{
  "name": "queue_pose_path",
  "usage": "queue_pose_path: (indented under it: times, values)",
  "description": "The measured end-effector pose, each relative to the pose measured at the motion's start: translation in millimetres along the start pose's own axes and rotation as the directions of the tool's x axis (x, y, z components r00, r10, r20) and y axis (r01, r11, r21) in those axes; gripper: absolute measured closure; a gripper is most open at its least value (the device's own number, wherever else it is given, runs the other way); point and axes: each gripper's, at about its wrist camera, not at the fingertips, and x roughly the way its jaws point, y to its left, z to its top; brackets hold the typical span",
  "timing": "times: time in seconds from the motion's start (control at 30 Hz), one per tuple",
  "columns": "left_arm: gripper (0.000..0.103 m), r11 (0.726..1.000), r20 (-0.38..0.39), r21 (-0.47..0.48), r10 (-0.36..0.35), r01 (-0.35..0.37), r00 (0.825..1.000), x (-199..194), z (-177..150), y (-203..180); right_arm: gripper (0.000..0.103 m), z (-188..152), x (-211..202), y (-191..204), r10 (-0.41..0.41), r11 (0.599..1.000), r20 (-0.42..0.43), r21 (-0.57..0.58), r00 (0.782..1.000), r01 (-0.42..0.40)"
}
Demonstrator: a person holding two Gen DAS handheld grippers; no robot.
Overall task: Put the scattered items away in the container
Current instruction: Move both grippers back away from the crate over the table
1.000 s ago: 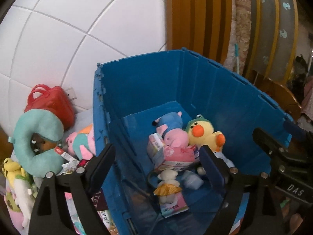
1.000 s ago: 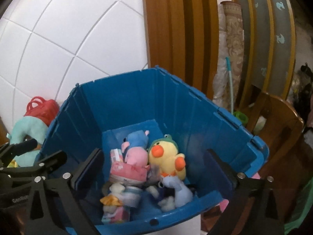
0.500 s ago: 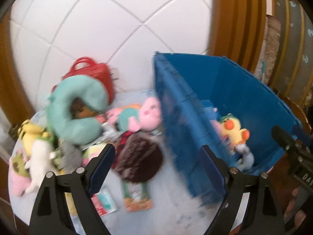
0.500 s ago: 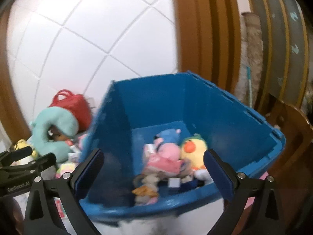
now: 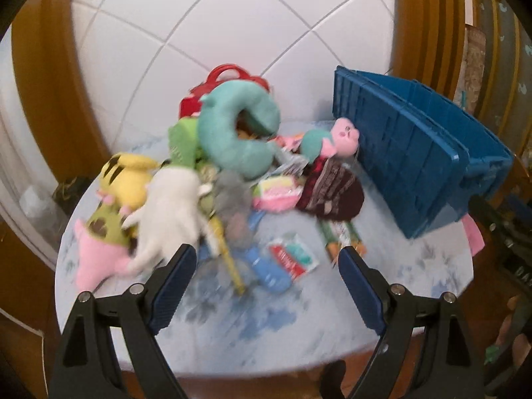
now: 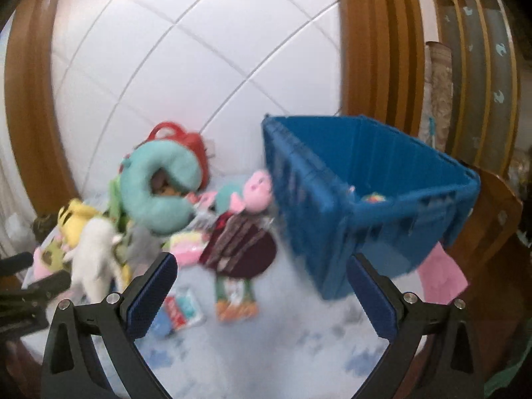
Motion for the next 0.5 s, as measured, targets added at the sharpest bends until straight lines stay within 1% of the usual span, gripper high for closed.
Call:
queue_pose_path:
  times: [0.07, 0.23, 0.43, 0.5]
  values:
    - [0.015, 1.0, 0.001, -0.009, -0.009, 0.009, 1.0, -11.9, -9.5, 15.1, 0.0, -9.8, -13.4, 17.9, -0.026, 0.999, -0.022, -0.021, 0.999, 0.026]
    - [0.015, 0.999, 0.013, -0.041, -0.023, 0.024, 1.0, -35.3, -30.3, 38.4, 0.0, -25.7, -52.3, 45.5, -0.035, 0.998, -0.013, -0.045, 0.999, 0.034]
    - [0.015, 0.997, 0.025, -0.08, -0.013, 0.015, 1.0, -52.6, -45.5, 48.4, 0.0, -30.9, -79.5, 51.9, -0.009, 0.998, 0.014, -0.067, 1.0, 0.01]
    - [0.015, 0.997, 0.03, -0.075, -0.011, 0.014, 0.999, -57.5, -47.1, 45.9, 0.0, -32.0, -86.4, 49.4, -0.009, 0.997, 0.015, -0.071, 1.0, 0.01]
